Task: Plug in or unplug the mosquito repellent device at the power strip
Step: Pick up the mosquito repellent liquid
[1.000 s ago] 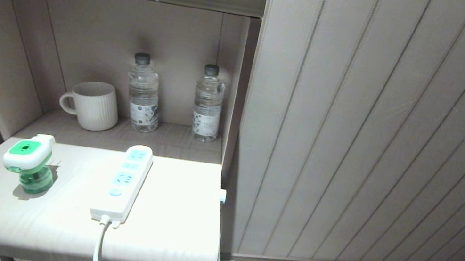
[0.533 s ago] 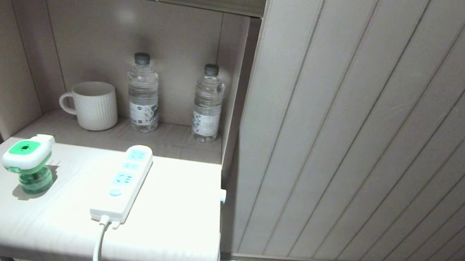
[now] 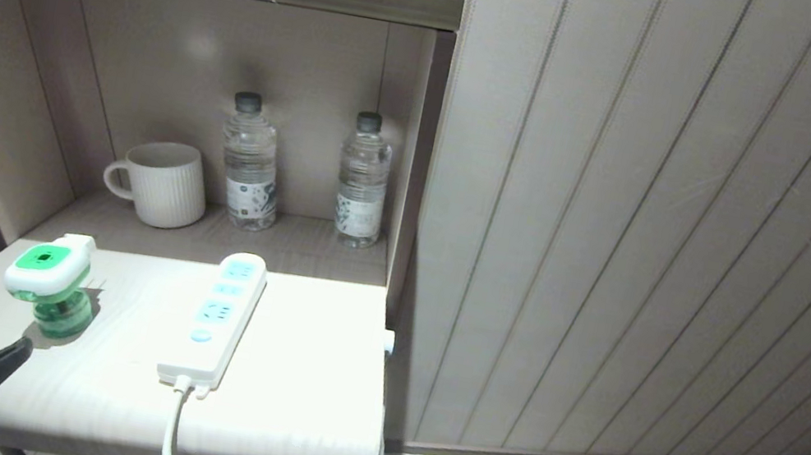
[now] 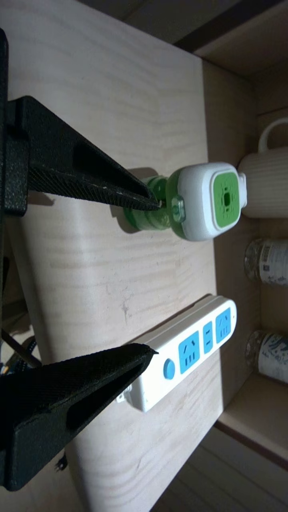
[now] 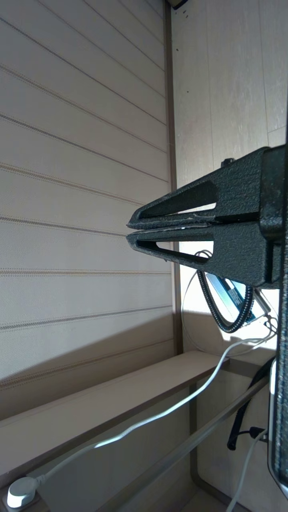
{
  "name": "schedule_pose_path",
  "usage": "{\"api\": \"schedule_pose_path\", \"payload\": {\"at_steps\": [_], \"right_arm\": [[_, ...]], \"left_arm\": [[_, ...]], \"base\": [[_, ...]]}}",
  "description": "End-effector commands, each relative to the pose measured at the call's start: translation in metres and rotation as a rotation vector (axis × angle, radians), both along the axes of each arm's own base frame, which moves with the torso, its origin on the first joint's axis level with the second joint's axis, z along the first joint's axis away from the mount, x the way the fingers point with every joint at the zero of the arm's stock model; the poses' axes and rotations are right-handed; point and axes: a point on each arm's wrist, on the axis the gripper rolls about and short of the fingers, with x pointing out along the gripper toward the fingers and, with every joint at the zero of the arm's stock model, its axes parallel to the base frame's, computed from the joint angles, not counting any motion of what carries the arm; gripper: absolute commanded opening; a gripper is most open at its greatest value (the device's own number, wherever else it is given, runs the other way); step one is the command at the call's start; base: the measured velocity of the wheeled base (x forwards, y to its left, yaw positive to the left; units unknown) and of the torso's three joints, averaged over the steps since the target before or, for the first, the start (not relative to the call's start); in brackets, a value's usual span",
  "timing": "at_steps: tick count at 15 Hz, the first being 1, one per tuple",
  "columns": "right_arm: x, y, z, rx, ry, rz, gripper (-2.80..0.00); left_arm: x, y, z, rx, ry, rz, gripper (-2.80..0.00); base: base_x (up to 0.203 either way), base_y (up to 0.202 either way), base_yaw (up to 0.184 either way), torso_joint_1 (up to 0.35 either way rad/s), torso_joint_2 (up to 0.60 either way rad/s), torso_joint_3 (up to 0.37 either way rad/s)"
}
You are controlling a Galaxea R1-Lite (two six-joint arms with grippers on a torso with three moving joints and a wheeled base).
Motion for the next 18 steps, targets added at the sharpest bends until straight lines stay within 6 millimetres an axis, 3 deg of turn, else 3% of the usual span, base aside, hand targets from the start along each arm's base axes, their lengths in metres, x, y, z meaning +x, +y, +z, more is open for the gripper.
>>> {"api": "schedule_pose_path", "payload": {"at_steps": [1, 8, 18], "right_arm": [[0.000, 0.000, 0.000, 0.000, 0.002, 0.000, -2.80], [0.000, 0.000, 0.000, 0.000, 0.002, 0.000, -2.80], [0.000, 0.000, 0.000, -0.002, 0.002, 0.000, -2.80]], "left_arm": [[0.011, 0.003, -0.003, -0.002, 0.038, 0.033, 0.00], [0.049, 0.013, -0.006, -0.010, 0.084, 0.104, 0.00], [0.075, 0.014, -0.014, -0.009, 0.049, 0.102, 0.00]], "base": [[0.000, 0.000, 0.000, 0.000, 0.00, 0.000], [0.000, 0.000, 0.000, 0.000, 0.00, 0.000], [0.000, 0.000, 0.000, 0.000, 0.00, 0.000]]}}
